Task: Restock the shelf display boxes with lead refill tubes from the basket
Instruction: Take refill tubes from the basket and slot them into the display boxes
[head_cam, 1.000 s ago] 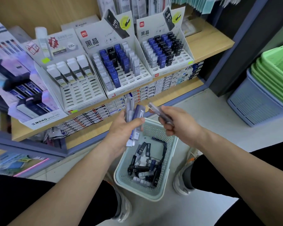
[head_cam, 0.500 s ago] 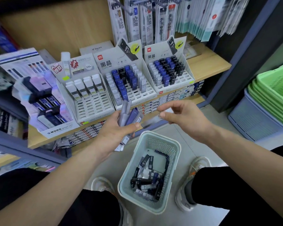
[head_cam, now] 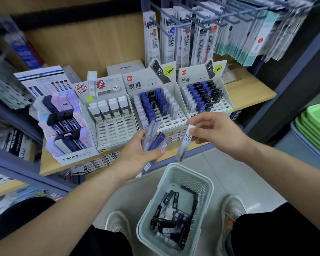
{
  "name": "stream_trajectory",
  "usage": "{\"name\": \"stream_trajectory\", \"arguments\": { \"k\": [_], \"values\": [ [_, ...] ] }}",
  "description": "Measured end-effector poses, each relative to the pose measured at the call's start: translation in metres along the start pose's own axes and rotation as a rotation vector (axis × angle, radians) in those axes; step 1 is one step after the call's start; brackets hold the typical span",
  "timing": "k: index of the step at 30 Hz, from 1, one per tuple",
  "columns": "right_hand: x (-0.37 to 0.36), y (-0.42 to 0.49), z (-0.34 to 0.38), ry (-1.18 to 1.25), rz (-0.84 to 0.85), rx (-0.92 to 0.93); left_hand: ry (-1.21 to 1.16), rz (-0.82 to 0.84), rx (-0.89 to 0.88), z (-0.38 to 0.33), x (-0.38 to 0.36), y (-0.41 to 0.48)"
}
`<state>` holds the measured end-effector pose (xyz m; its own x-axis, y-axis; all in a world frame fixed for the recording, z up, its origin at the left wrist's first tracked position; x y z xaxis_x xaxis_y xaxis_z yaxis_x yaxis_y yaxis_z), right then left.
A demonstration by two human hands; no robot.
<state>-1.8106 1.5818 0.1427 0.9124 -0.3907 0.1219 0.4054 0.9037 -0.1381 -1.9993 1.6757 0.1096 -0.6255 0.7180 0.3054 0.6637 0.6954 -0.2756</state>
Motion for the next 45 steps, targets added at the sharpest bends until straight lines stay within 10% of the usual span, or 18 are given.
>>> {"name": "stream_trajectory", "arguments": {
  "k": [45],
  "values": [
    [-0.017,0.092,0.025,-0.71,-0.134,0.376,-0.131,-0.018,-0.01,0.015,0.024,0.034]
  ]
}}
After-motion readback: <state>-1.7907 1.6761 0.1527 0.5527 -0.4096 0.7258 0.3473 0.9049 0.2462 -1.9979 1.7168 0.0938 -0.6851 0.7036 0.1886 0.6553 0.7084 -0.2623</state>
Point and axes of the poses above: each hand's wrist, its own y-axis towards the middle knuckle, its own x-axis out of the back of the hand, z = x × y, the point moved 9 cm from there along y, towards the middle knuckle, and after that the axes turned 5 degrees about y, right-handed, at the moved point
